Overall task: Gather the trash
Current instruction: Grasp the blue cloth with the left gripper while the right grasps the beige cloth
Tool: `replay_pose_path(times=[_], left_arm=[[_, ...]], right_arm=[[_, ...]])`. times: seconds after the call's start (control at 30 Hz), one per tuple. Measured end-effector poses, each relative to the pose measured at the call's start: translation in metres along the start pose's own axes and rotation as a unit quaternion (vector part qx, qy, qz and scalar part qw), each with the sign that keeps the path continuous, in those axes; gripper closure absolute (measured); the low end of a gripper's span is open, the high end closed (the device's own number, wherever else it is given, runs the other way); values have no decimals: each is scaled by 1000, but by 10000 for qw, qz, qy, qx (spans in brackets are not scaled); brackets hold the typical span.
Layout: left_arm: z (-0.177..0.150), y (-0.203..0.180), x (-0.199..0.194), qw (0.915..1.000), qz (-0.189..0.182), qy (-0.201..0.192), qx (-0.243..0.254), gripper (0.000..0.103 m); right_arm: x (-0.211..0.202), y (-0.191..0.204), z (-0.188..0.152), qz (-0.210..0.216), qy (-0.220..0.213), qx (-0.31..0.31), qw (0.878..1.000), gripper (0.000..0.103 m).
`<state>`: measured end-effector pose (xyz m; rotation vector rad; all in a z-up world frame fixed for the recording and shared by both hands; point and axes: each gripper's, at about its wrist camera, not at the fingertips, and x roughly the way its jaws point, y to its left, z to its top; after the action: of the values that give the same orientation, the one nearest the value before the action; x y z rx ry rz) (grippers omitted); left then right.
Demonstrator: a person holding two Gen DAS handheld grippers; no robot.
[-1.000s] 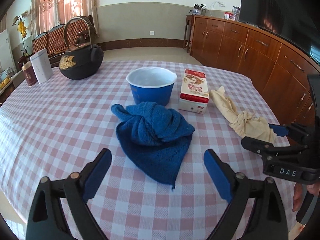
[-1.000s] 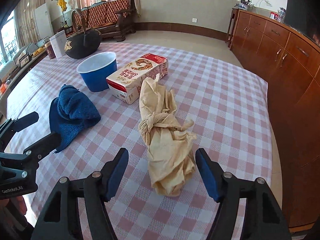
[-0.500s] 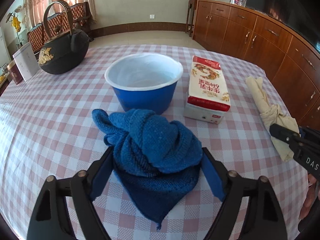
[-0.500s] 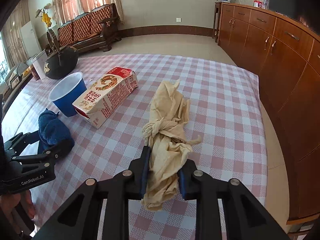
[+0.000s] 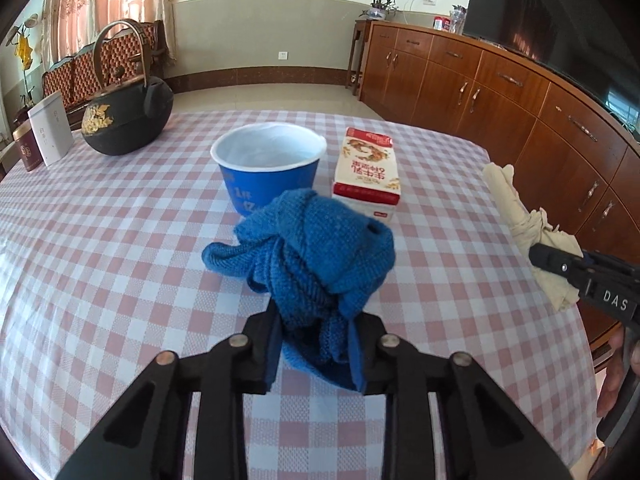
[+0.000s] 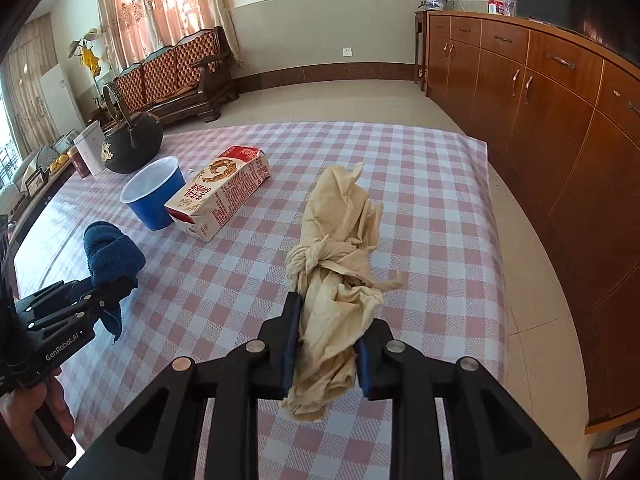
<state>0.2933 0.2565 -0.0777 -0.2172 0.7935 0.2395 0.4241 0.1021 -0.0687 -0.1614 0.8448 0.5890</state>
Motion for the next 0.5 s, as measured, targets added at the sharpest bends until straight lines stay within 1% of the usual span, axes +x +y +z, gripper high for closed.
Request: replay_pose_path(times=[0.17,0.33,0.5], left_arm=[[-17,-15,-33,9997,-92,-170,181,74],[-25,-36,-67,9985,-244,-393,293,74],[-34,-62,-88,9970,-459,-457,421,74]], right_arm=[[-35,-4,-13,-40,-189,28,9998,78],[-69,-7,-34,-114,-315,104,9994,78],[-100,-12,-58,-184,-396,237,9988,78]])
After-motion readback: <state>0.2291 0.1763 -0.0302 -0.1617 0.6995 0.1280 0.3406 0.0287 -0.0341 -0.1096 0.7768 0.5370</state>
